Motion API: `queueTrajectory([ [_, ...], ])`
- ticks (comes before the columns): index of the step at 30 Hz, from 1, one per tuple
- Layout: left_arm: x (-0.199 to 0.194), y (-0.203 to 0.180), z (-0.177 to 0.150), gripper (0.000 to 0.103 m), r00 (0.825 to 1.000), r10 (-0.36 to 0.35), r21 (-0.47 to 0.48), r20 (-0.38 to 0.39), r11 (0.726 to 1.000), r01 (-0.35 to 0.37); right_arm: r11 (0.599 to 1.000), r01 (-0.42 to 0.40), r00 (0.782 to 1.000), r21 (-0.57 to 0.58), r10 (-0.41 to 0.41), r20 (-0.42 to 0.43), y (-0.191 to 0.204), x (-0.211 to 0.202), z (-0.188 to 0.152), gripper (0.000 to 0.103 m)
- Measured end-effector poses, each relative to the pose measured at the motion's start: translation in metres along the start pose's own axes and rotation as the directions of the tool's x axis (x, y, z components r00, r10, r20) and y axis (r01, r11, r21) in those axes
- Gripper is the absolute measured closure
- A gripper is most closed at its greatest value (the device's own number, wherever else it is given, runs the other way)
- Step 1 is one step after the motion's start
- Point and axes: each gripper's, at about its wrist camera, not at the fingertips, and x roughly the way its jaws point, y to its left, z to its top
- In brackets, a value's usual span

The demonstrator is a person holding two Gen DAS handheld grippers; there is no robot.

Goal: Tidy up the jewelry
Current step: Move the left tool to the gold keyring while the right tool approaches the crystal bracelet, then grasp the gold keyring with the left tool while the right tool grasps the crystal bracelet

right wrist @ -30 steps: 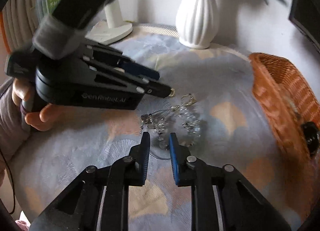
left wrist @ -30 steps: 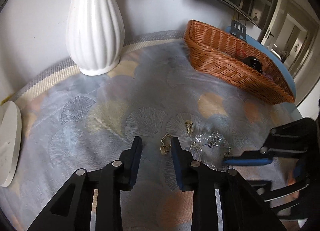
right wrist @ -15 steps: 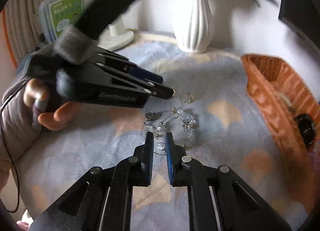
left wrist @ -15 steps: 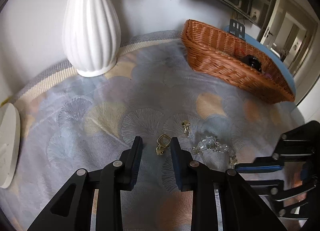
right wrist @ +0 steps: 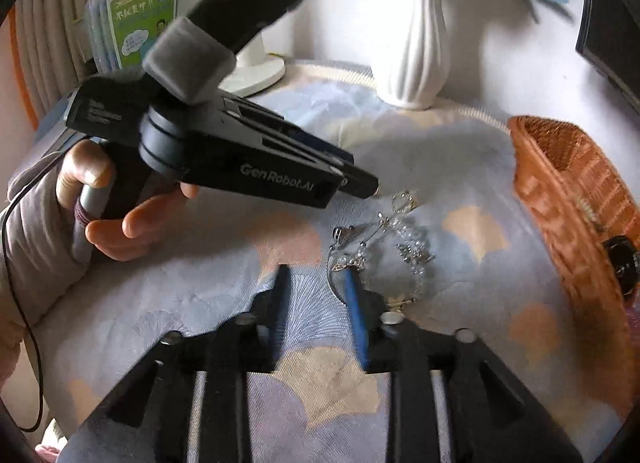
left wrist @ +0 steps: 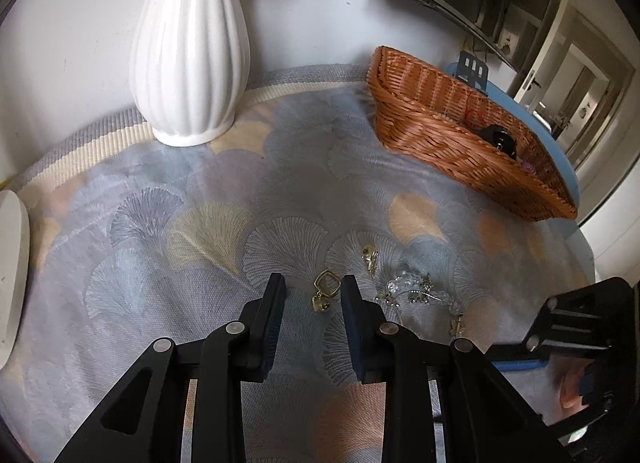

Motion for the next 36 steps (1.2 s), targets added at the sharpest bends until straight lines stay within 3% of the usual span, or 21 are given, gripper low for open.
queueTrajectory([
  [5, 0.0, 0.001, 0.0, 0.074, 1.0, -0.005, -0.005, 0.001, 1.0, 0.005, 1.0, -0.021, 0.998, 0.001, 0.021, -0.054, 0.004, 0.017, 0.004, 0.071],
  [10, -0.001, 0.001, -0.001, 0.074, 1.0, -0.008, -0.008, 0.002, 1.0, 0.008, 1.0, -0.003, 1.0, -0.005, 0.003, -0.028, 0.009, 0.011, 0.007, 0.071],
  [13, -0.001, 0.001, -0.001, 0.074, 1.0, -0.013, -0.013, 0.003, 1.0, 0.013, 0.999, -0.017, 0.998, 0.031, 0.019, -0.062, 0.006, 0.018, 0.011, 0.071],
  [23, -0.001, 0.001, -0.001, 0.074, 1.0, -0.015, -0.015, 0.003, 1.0, 0.015, 0.995, 0.079, 0.997, 0.059, -0.077, -0.025, 0.0, 0.041, 0.026, 0.072],
  [28, -0.001, 0.0, -0.002, 0.074, 1.0, -0.009, -0.01, 0.003, 1.0, 0.009, 0.986, 0.161, 0.987, 0.047, -0.161, -0.005, 0.003, 0.047, 0.03, 0.091],
  [33, -0.001, 0.0, -0.002, 0.074, 1.0, -0.007, -0.003, 0.002, 1.0, 0.007, 0.993, 0.104, 0.995, 0.062, -0.103, -0.013, 0.0, 0.031, 0.016, 0.092],
  [36, -0.001, -0.003, -0.004, 0.074, 1.0, 0.001, 0.024, 0.001, 1.0, -0.001, 0.996, 0.056, 0.998, 0.067, -0.057, 0.025, 0.005, 0.002, -0.002, 0.093],
])
